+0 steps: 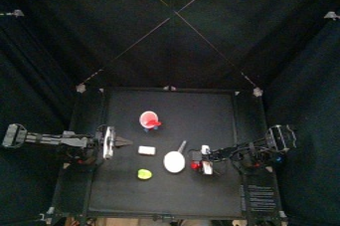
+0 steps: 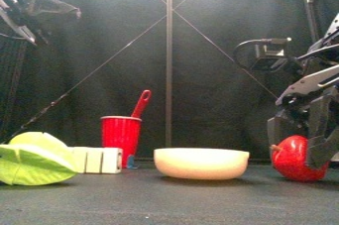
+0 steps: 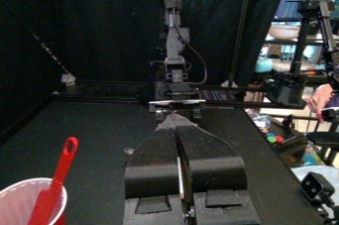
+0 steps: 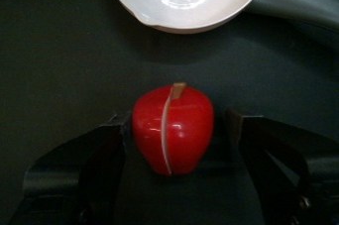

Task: Grab apple

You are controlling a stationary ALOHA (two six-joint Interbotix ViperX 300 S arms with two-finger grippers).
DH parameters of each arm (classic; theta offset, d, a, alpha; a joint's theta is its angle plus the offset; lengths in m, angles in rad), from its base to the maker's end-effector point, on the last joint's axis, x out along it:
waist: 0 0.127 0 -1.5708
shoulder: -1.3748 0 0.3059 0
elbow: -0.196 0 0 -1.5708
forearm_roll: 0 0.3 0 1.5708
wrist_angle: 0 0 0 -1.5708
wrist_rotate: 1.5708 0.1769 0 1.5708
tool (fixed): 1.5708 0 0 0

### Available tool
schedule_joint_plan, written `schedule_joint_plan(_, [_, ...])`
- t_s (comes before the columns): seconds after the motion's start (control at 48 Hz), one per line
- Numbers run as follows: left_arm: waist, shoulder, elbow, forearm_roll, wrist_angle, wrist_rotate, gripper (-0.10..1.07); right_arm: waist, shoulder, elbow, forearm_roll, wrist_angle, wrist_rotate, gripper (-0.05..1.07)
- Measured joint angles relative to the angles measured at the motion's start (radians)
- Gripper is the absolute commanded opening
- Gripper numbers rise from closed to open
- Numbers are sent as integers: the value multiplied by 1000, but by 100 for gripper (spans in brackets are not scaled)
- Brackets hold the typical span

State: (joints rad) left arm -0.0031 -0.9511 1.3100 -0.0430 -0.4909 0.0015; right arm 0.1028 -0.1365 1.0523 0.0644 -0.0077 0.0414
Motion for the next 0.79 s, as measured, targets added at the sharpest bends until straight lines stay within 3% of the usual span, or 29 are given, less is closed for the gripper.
schedule_joint_plan(0.312, [2,0,0,0,0,0,-2,0,2,0,0,5,0,98])
schedule_joint_plan(0.604, [2,0,0,0,2,0,-2,0,2,-2,2,17,0,75])
schedule_joint_plan(0.792, [2,0,0,0,0,-2,-2,0,-2,-9,2,35,2,70])
